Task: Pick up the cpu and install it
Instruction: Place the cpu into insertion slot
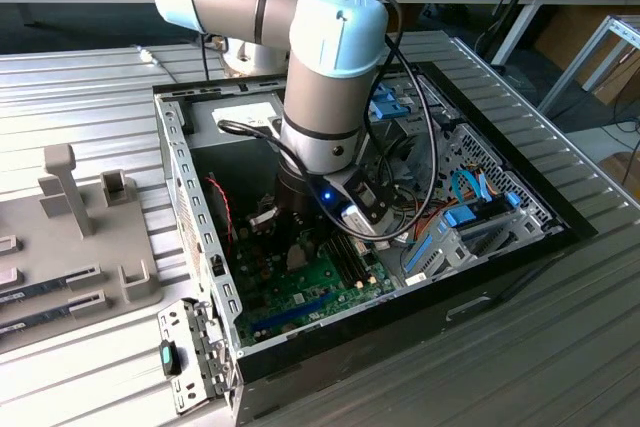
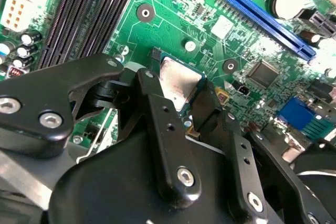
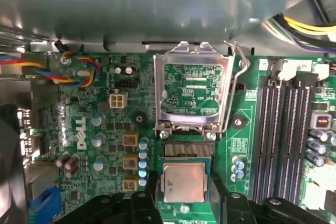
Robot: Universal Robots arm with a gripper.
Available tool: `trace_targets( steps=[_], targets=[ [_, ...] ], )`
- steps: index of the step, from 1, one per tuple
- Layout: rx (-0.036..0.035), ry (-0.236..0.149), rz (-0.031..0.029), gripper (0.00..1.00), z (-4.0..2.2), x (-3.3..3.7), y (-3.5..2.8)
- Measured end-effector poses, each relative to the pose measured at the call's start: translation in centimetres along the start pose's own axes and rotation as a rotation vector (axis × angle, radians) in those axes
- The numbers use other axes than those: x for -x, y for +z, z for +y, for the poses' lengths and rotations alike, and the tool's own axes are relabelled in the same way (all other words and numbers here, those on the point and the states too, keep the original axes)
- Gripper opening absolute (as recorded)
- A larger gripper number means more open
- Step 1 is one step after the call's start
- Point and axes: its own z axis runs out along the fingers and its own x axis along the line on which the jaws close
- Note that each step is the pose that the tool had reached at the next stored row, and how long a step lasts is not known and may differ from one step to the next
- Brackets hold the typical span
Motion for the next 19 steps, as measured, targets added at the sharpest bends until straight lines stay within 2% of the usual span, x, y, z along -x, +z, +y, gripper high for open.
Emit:
trace_targets(
  steps=[3,11,12,16,18,19],
  targets=[
    [-0.0033,0.002,0.0004,0.47,0.5,0.02,0.13],
    [-0.0144,0.009,0.0016,0.47,0.48,0.15,0.34],
    [-0.017,0.009,0.0017,0.47,0.47,0.16,0.34],
    [-0.0403,0.01,0.0017,0.47,0.48,0.16,0.36],
    [-0.0478,0.01,0.0018,0.47,0.46,0.16,0.31],
    [-0.0487,0.01,0.0019,0.47,0.48,0.16,0.28]
  ],
)
